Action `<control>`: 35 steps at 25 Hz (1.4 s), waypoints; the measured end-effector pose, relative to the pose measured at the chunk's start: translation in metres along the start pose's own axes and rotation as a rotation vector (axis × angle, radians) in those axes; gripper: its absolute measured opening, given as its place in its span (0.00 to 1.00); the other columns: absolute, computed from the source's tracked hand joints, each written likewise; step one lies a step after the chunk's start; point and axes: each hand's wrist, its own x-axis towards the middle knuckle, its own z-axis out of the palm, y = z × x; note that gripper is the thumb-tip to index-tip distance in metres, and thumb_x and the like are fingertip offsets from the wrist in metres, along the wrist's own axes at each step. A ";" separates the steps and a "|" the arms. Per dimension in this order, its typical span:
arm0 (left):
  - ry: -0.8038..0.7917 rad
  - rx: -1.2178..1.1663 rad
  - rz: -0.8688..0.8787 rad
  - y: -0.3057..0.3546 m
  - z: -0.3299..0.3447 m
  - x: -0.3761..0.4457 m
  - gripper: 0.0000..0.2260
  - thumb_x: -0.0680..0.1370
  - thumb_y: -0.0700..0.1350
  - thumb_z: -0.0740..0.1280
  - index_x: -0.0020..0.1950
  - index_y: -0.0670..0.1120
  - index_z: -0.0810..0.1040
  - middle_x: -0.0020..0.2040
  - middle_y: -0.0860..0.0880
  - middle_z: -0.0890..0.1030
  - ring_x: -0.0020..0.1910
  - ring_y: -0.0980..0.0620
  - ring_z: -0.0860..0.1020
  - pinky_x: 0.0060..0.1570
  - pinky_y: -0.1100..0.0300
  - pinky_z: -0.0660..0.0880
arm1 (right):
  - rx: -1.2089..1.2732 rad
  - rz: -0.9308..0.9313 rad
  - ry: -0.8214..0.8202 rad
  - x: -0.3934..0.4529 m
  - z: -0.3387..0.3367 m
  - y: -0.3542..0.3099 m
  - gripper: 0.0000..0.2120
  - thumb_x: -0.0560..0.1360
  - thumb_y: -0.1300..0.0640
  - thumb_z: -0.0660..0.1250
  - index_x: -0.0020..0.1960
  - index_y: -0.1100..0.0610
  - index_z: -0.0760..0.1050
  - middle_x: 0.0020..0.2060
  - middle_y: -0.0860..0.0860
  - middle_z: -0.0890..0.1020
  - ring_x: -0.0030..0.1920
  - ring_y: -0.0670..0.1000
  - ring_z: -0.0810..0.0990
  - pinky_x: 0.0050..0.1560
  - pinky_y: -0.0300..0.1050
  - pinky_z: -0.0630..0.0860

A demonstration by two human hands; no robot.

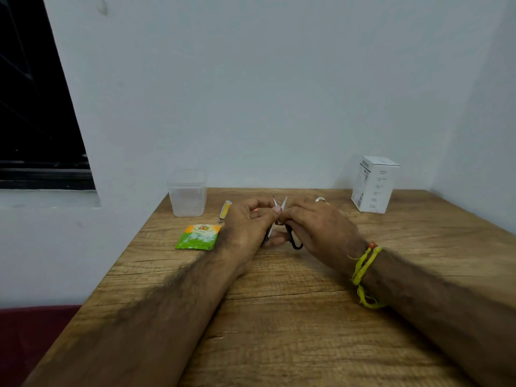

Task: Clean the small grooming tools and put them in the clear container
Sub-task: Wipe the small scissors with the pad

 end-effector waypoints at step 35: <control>0.042 0.085 0.036 -0.008 0.003 0.004 0.08 0.79 0.38 0.70 0.56 0.37 0.79 0.37 0.42 0.82 0.27 0.48 0.81 0.27 0.59 0.79 | -0.016 0.034 -0.040 -0.015 -0.003 0.007 0.12 0.70 0.65 0.74 0.49 0.52 0.80 0.49 0.47 0.80 0.38 0.54 0.79 0.39 0.44 0.70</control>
